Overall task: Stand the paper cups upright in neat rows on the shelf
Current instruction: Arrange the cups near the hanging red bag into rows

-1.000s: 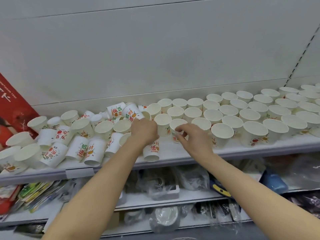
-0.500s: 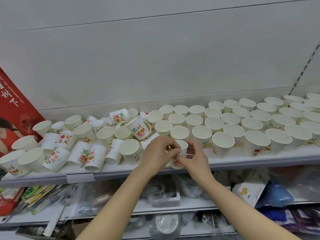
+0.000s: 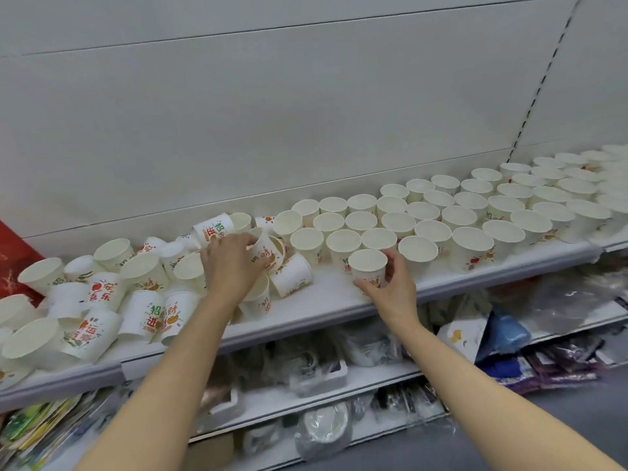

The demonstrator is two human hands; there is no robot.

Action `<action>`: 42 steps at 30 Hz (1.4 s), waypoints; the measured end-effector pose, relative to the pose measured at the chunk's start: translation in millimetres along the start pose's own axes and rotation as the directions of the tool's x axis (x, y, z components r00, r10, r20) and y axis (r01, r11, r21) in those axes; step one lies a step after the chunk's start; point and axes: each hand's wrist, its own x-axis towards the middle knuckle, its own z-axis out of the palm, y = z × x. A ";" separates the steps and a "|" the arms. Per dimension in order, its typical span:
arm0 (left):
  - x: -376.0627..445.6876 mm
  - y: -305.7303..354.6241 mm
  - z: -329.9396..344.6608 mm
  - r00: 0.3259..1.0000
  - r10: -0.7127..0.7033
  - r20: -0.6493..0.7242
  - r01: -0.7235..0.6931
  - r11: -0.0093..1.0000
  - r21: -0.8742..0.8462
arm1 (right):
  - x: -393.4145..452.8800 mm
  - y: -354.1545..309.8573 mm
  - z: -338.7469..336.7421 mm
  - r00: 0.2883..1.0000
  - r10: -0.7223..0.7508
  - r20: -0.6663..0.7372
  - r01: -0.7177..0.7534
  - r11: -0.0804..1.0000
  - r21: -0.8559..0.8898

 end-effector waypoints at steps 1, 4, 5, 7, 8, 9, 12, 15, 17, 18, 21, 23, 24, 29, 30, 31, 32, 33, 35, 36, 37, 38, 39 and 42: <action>1.6 -2.8 -1.2 1.000 0.013 0.022 -0.012 1.000 -0.013 | 0.0 0.3 0.6 1.000 -0.021 -0.011 0.021 1.000 -0.024; -1.2 -7.9 -10.7 0.999 0.040 0.016 -0.037 0.989 -0.147 | -4.4 2.9 1.6 0.998 -0.050 -0.050 0.045 0.994 -0.095; -4.4 -7.7 -14.9 0.997 0.070 -0.016 -0.072 0.977 -0.200 | -7.8 1.7 1.0 0.997 -0.039 -0.062 0.034 0.995 -0.093; -16.8 -0.4 -22.7 0.979 0.182 -0.092 -0.201 0.936 -0.287 | -18.9 -4.5 -2.8 0.992 -0.043 -0.117 0.029 0.992 -0.119; -25.8 5.9 -25.6 0.958 0.269 -0.099 -0.287 0.908 -0.305 | -26.7 -8.5 -4.6 0.985 -0.061 -0.164 0.035 0.987 -0.155; -34.5 12.0 -25.9 0.926 0.370 -0.079 -0.376 0.874 -0.308 | -36.4 -12.6 -5.4 0.974 -0.089 -0.209 0.052 0.982 -0.180; -51.5 25.8 -14.6 0.822 0.559 0.104 -0.495 0.793 -0.355 | -68.8 -28.2 -1.6 0.973 -0.179 -0.145 0.163 0.980 -0.115; -58.3 35.7 -5.2 0.739 0.642 0.205 -0.509 0.730 -0.456 | -86.0 -43.2 8.1 0.986 -0.126 0.108 0.123 0.992 0.032; -64.0 42.4 -6.3 0.728 0.648 0.224 -0.465 0.707 -0.532 | -84.7 -48.0 12.5 0.990 -0.062 0.130 0.047 0.992 0.113; -66.4 44.8 -7.0 0.732 0.643 0.224 -0.443 0.700 -0.560 | -82.8 -49.1 13.5 0.992 -0.034 0.125 0.017 0.991 0.135; -67.6 45.7 -6.7 0.782 0.584 0.218 -0.331 0.686 -0.648 | -75.3 -45.5 13.6 0.992 0.015 0.129 -0.034 0.988 0.147; -60.2 40.7 -0.5 0.864 0.478 0.160 -0.272 0.710 -0.649 | -71.4 -44.1 11.2 0.992 0.037 0.120 -0.053 0.989 0.137; -53.5 37.2 4.1 0.898 0.423 0.121 -0.288 0.774 -0.563 | -69.7 -43.3 9.8 0.992 0.044 0.120 -0.060 0.990 0.129; -32.1 31.4 33.4 0.862 0.448 0.239 -0.480 0.872 0.099 | -67.3 -40.9 8.1 0.988 0.038 0.149 -0.054 0.993 0.104; -30.2 34.4 37.9 0.847 0.460 0.264 -0.512 0.840 0.180 | -67.0 -41.2 8.3 0.988 0.022 0.153 -0.036 0.995 0.093; -28.1 37.3 41.9 0.841 0.462 0.282 -0.528 0.813 0.244 | -66.8 -41.5 8.6 0.988 0.006 0.156 -0.019 0.996 0.082; -26.4 40.6 44.0 0.841 0.457 0.291 -0.532 0.796 0.288 | -66.5 -41.4 9.0 0.988 -0.004 0.156 -0.007 0.997 0.071; -24.9 43.5 45.1 0.843 0.450 0.294 -0.530 0.785 0.321 | -66.0 -41.1 9.5 0.988 -0.010 0.152 0.002 0.998 0.057; -23.1 49.2 44.3 0.851 0.447 0.275 -0.523 0.768 0.369 | -64.0 -40.9 11.4 0.990 -0.014 0.139 0.011 1.000 0.020; -22.1 51.5 43.5 0.854 0.453 0.254 -0.519 0.763 0.384 | -62.7 -41.1 12.8 0.991 -0.017 0.134 0.018 1.000 -0.001; -20.8 53.1 42.7 0.857 0.461 0.231 -0.515 0.762 0.392 | -61.3 -40.9 14.7 0.991 -0.023 0.129 0.026 0.999 -0.025; -19.1 54.3 41.5 0.860 0.463 0.215 -0.511 0.765 0.393 | -59.5 -40.7 17.0 0.992 -0.029 0.124 0.035 0.998 -0.051; -17.3 54.3 40.5 0.862 0.461 0.211 -0.507 0.768 0.392 | -57.8 -40.7 19.5 0.993 -0.037 0.115 0.046 0.996 -0.079; -12.2 48.6 32.2 0.868 0.457 0.195 -0.496 0.780 0.382 | -50.6 -40.8 30.3 0.994 -0.084 0.074 0.096 0.978 -0.185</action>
